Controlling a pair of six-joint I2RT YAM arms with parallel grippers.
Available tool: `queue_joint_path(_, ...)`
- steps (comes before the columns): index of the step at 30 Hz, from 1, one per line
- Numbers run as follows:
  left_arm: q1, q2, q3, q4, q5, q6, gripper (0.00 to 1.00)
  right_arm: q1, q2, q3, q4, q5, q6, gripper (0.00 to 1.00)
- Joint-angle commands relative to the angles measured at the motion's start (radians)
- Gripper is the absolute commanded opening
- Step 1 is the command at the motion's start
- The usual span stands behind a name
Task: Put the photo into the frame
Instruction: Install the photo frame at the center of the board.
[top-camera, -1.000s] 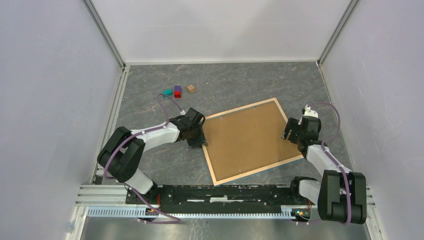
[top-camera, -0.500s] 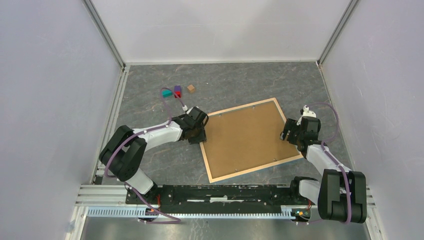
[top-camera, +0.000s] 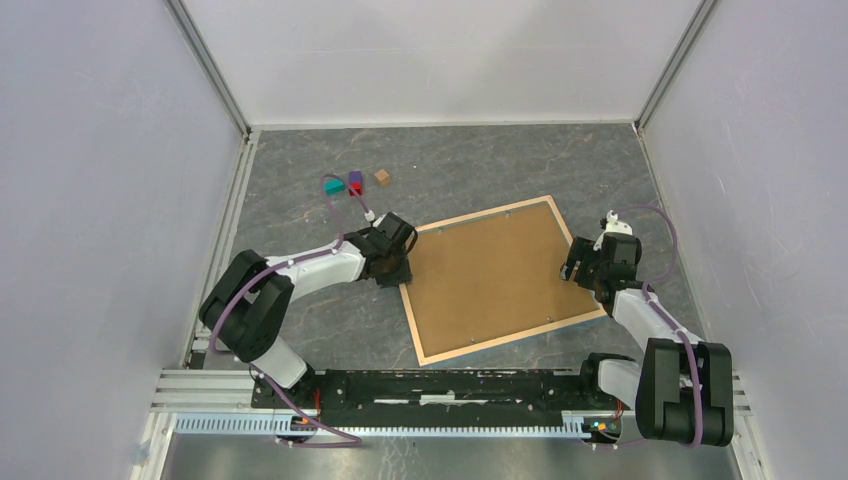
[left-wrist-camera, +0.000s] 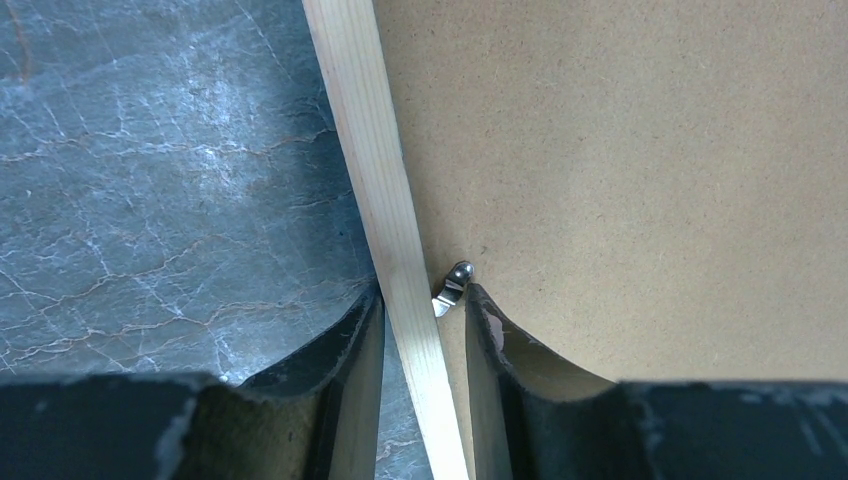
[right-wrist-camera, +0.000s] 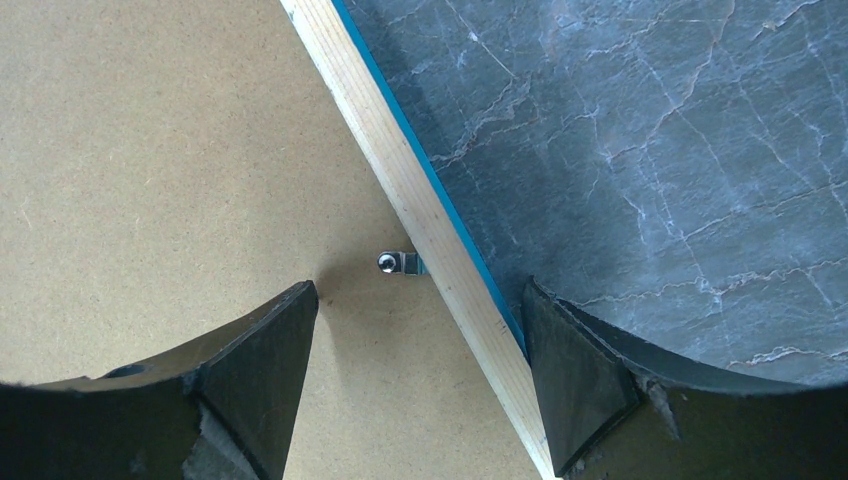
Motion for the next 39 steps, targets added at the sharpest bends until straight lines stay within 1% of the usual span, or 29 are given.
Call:
queue_joint_path(1,0.002,0.044,-0.016,0.025,-0.077,0.025,0.02,0.012,-0.002,0.009,-0.095,-0.048,0.027,0.8)
queue_joint_path(4,0.002,0.011,-0.051,0.084,-0.068,0.076,0.02,0.012,-0.013,0.011,-0.104,-0.038,0.023,0.8)
queue_joint_path(7,0.004,-0.011,-0.084,0.183,0.031,0.161,0.02,0.012,-0.011,0.014,-0.109,-0.042,0.021,0.8)
queue_joint_path(9,0.004,-0.021,-0.095,0.214,0.075,0.179,0.02,0.012,-0.006,0.019,-0.114,-0.044,0.017,0.81)
queue_joint_path(10,0.004,-0.024,-0.098,0.22,0.083,0.178,0.06,0.012,-0.002,0.02,-0.117,-0.043,0.015,0.8)
queue_joint_path(11,0.003,-0.031,-0.098,0.214,0.083,0.173,0.14,0.012,0.002,0.023,-0.119,-0.044,0.013,0.81)
queue_joint_path(14,0.003,-0.046,-0.1,0.188,0.056,0.164,0.28,0.012,0.005,0.027,-0.126,-0.043,0.01,0.8)
queue_joint_path(17,0.004,-0.04,-0.088,0.151,0.022,0.163,0.35,0.012,-0.001,0.023,-0.124,-0.041,0.008,0.8)
queue_joint_path(20,0.003,-0.028,-0.087,0.134,-0.01,0.147,0.38,0.012,0.001,0.021,-0.123,-0.041,0.007,0.81)
queue_joint_path(21,0.004,-0.023,-0.084,0.124,-0.025,0.137,0.37,0.012,0.003,0.022,-0.123,-0.042,0.007,0.81)
queue_joint_path(22,0.004,-0.016,-0.08,0.116,-0.038,0.126,0.32,0.012,0.005,0.023,-0.123,-0.045,0.007,0.81)
queue_joint_path(24,0.004,-0.011,-0.082,0.125,-0.047,0.113,0.19,0.012,0.006,0.025,-0.123,-0.049,0.008,0.81)
queue_joint_path(27,0.004,-0.007,-0.081,0.132,-0.049,0.098,0.03,0.012,0.006,0.027,-0.123,-0.05,0.006,0.81)
queue_joint_path(31,0.004,-0.012,-0.095,0.145,-0.027,0.096,0.03,0.012,0.0,0.034,-0.128,-0.049,-0.004,0.81)
queue_joint_path(32,0.004,-0.02,-0.1,0.149,-0.02,0.096,0.05,0.012,0.0,0.035,-0.13,-0.048,-0.01,0.81)
queue_joint_path(33,0.004,-0.03,-0.106,0.152,-0.012,0.094,0.1,0.013,0.001,0.04,-0.133,-0.049,-0.015,0.81)
queue_joint_path(34,0.004,-0.041,-0.111,0.152,-0.006,0.093,0.19,0.012,0.003,0.045,-0.14,-0.049,-0.022,0.81)
queue_joint_path(35,0.004,-0.052,-0.114,0.149,-0.005,0.092,0.34,0.012,0.006,0.052,-0.144,-0.05,-0.027,0.81)
queue_joint_path(37,0.004,-0.081,-0.113,0.136,-0.001,0.093,0.57,0.012,0.009,0.061,-0.143,-0.061,-0.036,0.82)
queue_joint_path(39,0.004,-0.118,-0.104,0.119,0.0,0.107,0.71,0.012,0.015,0.07,-0.14,-0.073,-0.037,0.82)
